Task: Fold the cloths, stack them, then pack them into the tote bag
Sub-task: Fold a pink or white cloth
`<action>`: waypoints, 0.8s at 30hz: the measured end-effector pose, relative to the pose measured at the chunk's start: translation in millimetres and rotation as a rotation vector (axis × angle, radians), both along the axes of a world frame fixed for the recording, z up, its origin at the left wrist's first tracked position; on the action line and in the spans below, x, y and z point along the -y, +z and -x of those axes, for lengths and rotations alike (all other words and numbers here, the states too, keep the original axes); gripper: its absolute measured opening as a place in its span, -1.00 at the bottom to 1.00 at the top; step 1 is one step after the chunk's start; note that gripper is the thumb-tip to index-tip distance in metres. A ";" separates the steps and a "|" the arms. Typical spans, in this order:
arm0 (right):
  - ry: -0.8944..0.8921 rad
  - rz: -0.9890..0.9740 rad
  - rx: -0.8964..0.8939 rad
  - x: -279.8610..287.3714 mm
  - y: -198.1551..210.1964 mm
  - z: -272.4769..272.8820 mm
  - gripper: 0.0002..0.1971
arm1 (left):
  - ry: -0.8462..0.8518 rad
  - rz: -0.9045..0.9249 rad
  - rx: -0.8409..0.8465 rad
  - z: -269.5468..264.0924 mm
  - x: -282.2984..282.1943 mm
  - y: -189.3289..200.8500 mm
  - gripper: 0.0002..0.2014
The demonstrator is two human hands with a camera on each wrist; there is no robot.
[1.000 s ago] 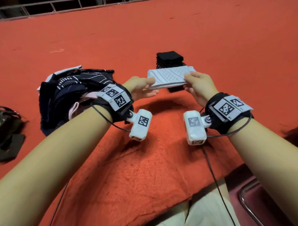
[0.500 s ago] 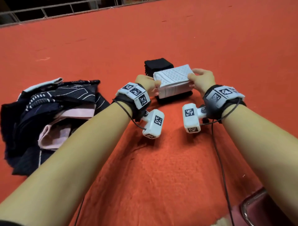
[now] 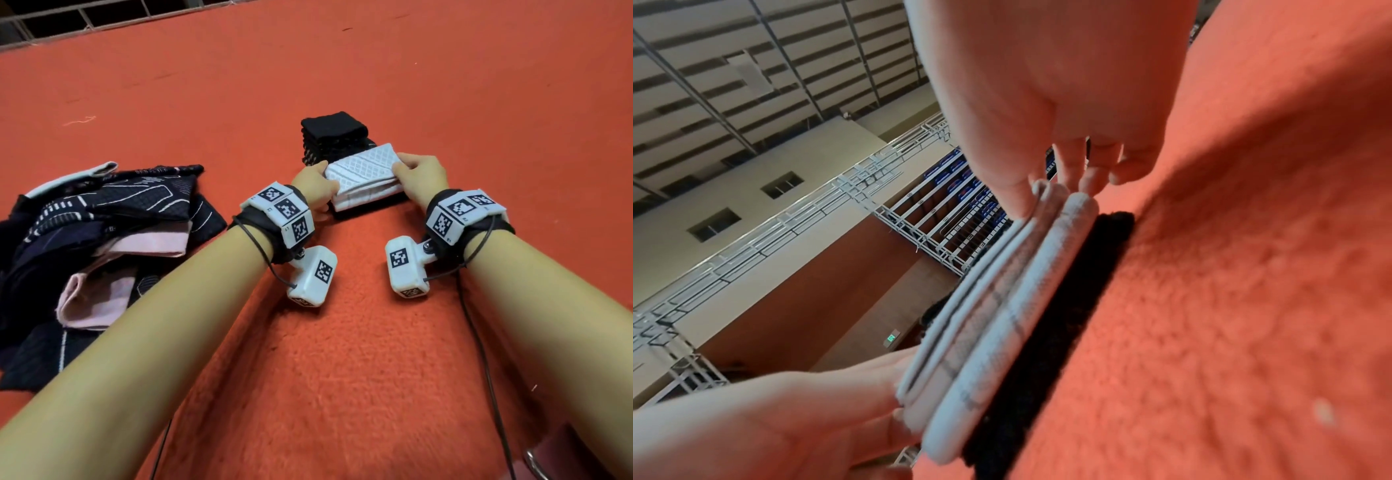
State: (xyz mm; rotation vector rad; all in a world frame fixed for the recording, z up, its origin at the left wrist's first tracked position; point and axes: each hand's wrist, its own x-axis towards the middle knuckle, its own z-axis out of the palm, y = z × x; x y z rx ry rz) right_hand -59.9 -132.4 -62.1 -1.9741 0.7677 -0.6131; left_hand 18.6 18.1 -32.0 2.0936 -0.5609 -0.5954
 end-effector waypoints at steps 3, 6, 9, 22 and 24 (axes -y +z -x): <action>0.026 -0.005 -0.041 1.0 -5.0 2.9 -0.64 | -0.040 -0.043 0.005 -4.2 -2.9 -3.1 -0.75; 0.041 -0.009 -0.049 -0.2 -8.5 4.6 -0.62 | -0.043 -0.051 0.012 -5.4 -5.9 -8.2 -0.52; 0.033 0.044 -0.075 -0.9 -4.3 3.6 -0.63 | -0.024 -0.042 0.037 -3.5 -10.2 -8.0 -0.40; -0.047 0.366 -0.327 -47.2 31.8 6.7 -0.50 | -0.093 -0.123 0.274 -12.9 -73.4 39.7 -0.56; 0.044 0.398 -0.347 -66.7 36.7 3.3 -0.51 | -0.079 -0.150 0.341 -13.5 -96.3 46.6 -0.61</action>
